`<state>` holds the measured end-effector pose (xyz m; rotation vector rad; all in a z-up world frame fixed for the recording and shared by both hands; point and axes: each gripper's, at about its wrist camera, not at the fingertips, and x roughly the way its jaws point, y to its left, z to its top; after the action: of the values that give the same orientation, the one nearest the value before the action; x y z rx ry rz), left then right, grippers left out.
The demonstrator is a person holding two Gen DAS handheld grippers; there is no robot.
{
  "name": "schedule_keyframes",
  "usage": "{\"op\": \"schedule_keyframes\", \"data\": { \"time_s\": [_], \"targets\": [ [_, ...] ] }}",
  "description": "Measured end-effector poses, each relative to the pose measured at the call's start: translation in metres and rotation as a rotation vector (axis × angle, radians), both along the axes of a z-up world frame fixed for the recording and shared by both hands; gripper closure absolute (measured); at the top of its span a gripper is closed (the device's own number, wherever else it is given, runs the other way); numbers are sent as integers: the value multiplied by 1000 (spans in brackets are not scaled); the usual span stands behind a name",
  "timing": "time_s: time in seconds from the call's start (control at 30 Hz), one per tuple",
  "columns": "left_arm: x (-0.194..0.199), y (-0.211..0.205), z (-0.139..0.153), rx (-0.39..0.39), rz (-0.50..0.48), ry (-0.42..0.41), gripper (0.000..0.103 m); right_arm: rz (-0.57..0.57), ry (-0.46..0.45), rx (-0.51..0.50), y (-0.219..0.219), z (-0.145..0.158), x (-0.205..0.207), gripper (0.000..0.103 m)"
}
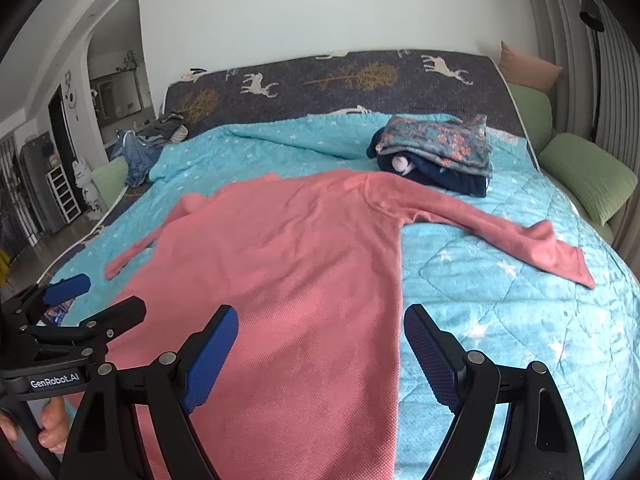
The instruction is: Fold small clothes
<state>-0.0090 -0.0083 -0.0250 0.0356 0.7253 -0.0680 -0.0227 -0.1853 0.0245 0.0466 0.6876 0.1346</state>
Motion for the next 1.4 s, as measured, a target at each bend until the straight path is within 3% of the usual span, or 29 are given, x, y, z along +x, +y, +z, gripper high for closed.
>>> {"op": "schedule_keyframes", "data": {
  "time_s": [0.17, 0.67, 1.17, 1.4],
  "targets": [
    [-1, 0, 0, -3, -6, -1, 1, -10, 38, 13, -4, -6, 4, 16],
    [-1, -1, -2, 8, -8, -2, 1, -19, -1, -35, 3, -2, -2, 16],
    [-1, 1, -2, 11, -9, -12, 1, -53, 17, -43, 0, -1, 5, 16],
    [-1, 7, -1, -27, -23, -17, 1, -45, 15, -47, 3, 0, 6, 16]
  ]
}}
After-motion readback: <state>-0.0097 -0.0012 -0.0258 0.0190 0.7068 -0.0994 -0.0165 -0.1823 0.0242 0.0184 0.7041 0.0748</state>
